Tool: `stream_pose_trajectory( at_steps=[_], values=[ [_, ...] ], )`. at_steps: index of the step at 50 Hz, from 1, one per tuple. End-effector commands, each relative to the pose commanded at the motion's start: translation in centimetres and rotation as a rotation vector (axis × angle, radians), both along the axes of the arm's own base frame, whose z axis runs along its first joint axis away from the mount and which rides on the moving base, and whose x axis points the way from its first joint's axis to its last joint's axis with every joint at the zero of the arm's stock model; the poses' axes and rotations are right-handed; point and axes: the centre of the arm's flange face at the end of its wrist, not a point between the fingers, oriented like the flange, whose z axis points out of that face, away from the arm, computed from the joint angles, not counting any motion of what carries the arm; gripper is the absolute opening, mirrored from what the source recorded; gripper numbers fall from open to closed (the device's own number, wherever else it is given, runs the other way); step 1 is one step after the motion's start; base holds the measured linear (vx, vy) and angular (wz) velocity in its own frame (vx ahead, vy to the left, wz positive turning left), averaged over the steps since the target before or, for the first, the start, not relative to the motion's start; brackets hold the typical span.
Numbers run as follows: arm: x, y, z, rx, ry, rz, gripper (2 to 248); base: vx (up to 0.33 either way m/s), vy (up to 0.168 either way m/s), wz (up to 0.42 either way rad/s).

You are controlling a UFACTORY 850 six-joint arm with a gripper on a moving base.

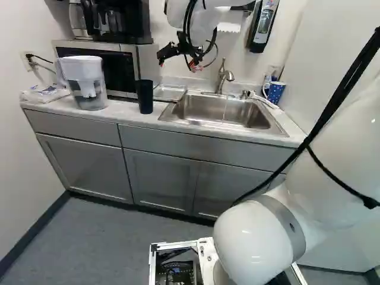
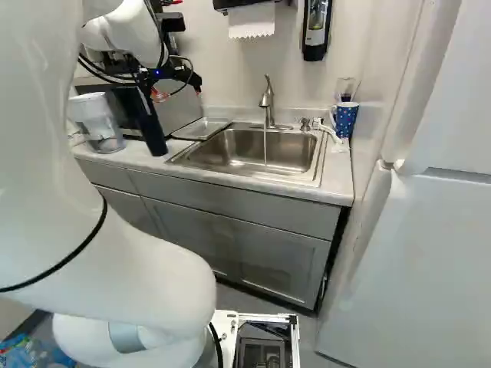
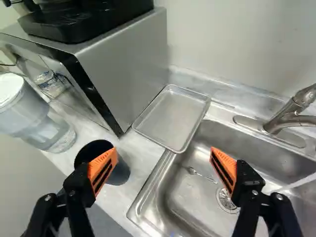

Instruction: Rinse the cup and place it in the tray

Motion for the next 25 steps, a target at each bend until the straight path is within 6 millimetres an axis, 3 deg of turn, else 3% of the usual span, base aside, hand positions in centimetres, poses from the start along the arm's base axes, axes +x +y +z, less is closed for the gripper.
stream_pose_trajectory(
  at_steps=[25],
  values=[
    [0.4,4.0,0.1,-0.001,0.002,0.076,247,0.0,0.0,0.0]
  ],
)
